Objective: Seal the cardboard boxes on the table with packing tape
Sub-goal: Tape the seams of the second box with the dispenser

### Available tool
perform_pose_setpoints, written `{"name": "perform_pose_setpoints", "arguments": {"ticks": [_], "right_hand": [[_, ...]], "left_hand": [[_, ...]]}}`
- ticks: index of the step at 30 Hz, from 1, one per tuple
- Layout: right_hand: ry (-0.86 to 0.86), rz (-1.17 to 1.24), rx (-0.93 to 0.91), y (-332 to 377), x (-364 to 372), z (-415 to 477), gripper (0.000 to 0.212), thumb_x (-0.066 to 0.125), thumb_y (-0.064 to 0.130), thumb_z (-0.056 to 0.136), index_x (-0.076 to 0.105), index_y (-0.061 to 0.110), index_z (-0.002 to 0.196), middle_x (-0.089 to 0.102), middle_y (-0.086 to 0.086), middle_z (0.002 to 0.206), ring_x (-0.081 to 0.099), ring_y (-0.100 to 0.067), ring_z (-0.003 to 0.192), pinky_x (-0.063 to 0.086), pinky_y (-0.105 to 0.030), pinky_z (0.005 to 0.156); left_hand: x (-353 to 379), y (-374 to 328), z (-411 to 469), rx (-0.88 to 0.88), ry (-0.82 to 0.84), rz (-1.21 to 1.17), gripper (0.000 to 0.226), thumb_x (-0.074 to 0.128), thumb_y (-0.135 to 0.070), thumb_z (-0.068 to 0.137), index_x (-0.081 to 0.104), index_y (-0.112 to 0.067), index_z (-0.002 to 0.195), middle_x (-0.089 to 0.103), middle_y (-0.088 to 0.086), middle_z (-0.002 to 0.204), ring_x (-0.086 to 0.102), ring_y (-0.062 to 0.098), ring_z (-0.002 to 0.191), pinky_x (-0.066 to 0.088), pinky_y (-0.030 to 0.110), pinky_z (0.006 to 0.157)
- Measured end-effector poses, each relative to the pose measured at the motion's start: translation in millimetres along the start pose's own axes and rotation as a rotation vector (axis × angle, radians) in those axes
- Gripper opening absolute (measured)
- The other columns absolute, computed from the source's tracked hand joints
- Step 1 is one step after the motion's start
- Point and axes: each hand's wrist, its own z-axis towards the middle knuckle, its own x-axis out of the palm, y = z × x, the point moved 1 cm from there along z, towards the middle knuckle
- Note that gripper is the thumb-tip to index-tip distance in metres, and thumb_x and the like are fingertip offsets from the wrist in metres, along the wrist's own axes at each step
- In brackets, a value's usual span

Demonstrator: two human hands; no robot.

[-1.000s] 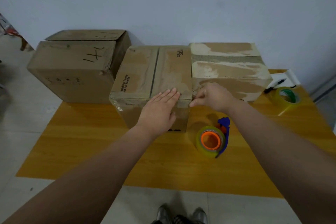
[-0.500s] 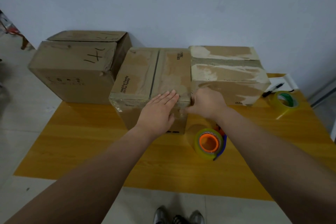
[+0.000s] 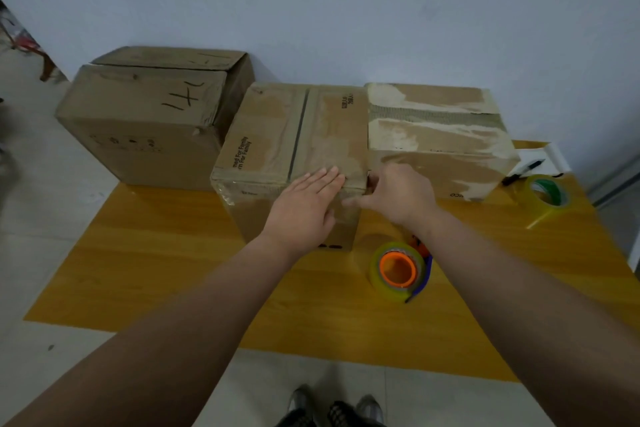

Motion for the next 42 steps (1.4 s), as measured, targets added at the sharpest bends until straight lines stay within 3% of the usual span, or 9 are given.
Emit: {"name": "perform_pose_setpoints", "arguments": {"ticks": [4, 7, 10, 19, 24, 28, 32, 38, 42], "right_hand": [[-0.226, 0.034, -0.085, 3, 3, -16, 0.075, 0.073, 0.059, 0.070, 0.047, 0.021, 0.129, 0.054, -0.002, 0.120, 0.053, -0.020, 0.106, 0.049, -0.035, 0.077], [-0.177, -0.060, -0.362, 13, 22, -22, 0.062, 0.051, 0.032, 0.097, 0.024, 0.018, 0.150, 0.026, -0.009, 0.155, 0.023, -0.024, 0.143, 0.014, -0.032, 0.115], [-0.113, -0.164, -0.366, 10, 30, -20, 0.052, 0.031, 0.028, 0.105, 0.012, 0.017, 0.151, 0.011, -0.001, 0.159, 0.005, -0.013, 0.146, -0.009, -0.025, 0.112], [-0.072, -0.225, -0.236, 19, 31, -26, 0.052, 0.026, 0.026, 0.105, 0.004, 0.018, 0.152, 0.002, 0.003, 0.159, -0.015, 0.000, 0.135, -0.008, -0.027, 0.115], [-0.020, -0.323, -0.118, 48, 27, -34, 0.079, 0.033, 0.053, 0.094, -0.005, 0.015, 0.152, -0.004, -0.006, 0.160, -0.007, -0.014, 0.145, -0.014, -0.036, 0.115], [-0.079, -0.272, -0.204, 110, 28, -29, 0.081, 0.010, 0.071, 0.087, 0.001, 0.024, 0.152, 0.000, 0.002, 0.158, -0.004, -0.014, 0.146, -0.018, -0.044, 0.114], [-0.098, -0.122, -0.191, 153, 29, -3, 0.075, -0.006, 0.066, 0.090, 0.014, 0.028, 0.151, 0.010, 0.004, 0.159, 0.000, -0.012, 0.146, -0.024, -0.039, 0.110], [-0.054, -0.290, -0.128, 168, 54, 16, 0.072, -0.010, 0.053, 0.093, 0.014, 0.020, 0.152, 0.011, 0.001, 0.160, 0.003, -0.014, 0.147, -0.017, -0.045, 0.114], [-0.139, -0.395, -0.179, 165, 60, 10, 0.074, 0.003, 0.054, 0.095, 0.038, 0.011, 0.144, 0.039, -0.008, 0.149, 0.029, -0.024, 0.141, 0.008, -0.051, 0.118]], "left_hand": [[-1, -1, -1, -0.006, -0.003, 0.008, 0.057, 0.042, -0.025, 0.096, 0.021, -0.021, 0.149, 0.018, -0.004, 0.156, 0.013, 0.007, 0.143, -0.004, 0.020, 0.112], [-1, 0, -2, 0.035, 0.037, 0.070, 0.062, 0.040, -0.026, 0.096, 0.013, -0.019, 0.151, 0.012, -0.002, 0.158, 0.008, 0.008, 0.144, -0.006, 0.022, 0.114], [-3, 15, -6, 0.048, 0.062, 0.158, 0.063, 0.036, -0.028, 0.098, 0.004, -0.017, 0.151, 0.005, 0.000, 0.159, 0.004, 0.010, 0.144, -0.007, 0.024, 0.113], [-40, 148, -64, -0.123, 0.046, 0.156, 0.058, 0.037, -0.030, 0.100, 0.004, -0.025, 0.148, 0.002, -0.009, 0.154, 0.004, 0.010, 0.143, 0.001, 0.027, 0.115], [-47, 168, -51, 0.099, 0.073, 0.143, 0.058, 0.042, -0.035, 0.098, 0.009, -0.028, 0.146, 0.004, -0.009, 0.152, 0.002, 0.011, 0.142, -0.003, 0.026, 0.115], [-42, 170, -34, 0.257, 0.077, 0.094, 0.049, 0.044, -0.029, 0.099, 0.027, -0.027, 0.145, 0.022, -0.003, 0.153, 0.016, 0.014, 0.142, 0.007, 0.027, 0.114], [-48, 185, -26, 0.418, 0.132, 0.048, 0.068, 0.019, -0.064, 0.091, 0.031, -0.023, 0.144, 0.021, -0.002, 0.150, 0.013, 0.011, 0.140, 0.006, 0.030, 0.115], [-37, 178, -11, 0.283, 0.131, -0.192, 0.059, 0.018, -0.050, 0.096, 0.028, -0.022, 0.146, 0.023, -0.003, 0.154, 0.010, 0.008, 0.143, 0.001, 0.025, 0.116], [-30, 185, -15, 0.337, 0.078, -0.095, 0.060, 0.030, -0.049, 0.094, 0.033, -0.017, 0.145, 0.028, 0.002, 0.153, 0.018, 0.017, 0.143, 0.012, 0.035, 0.117]]}}
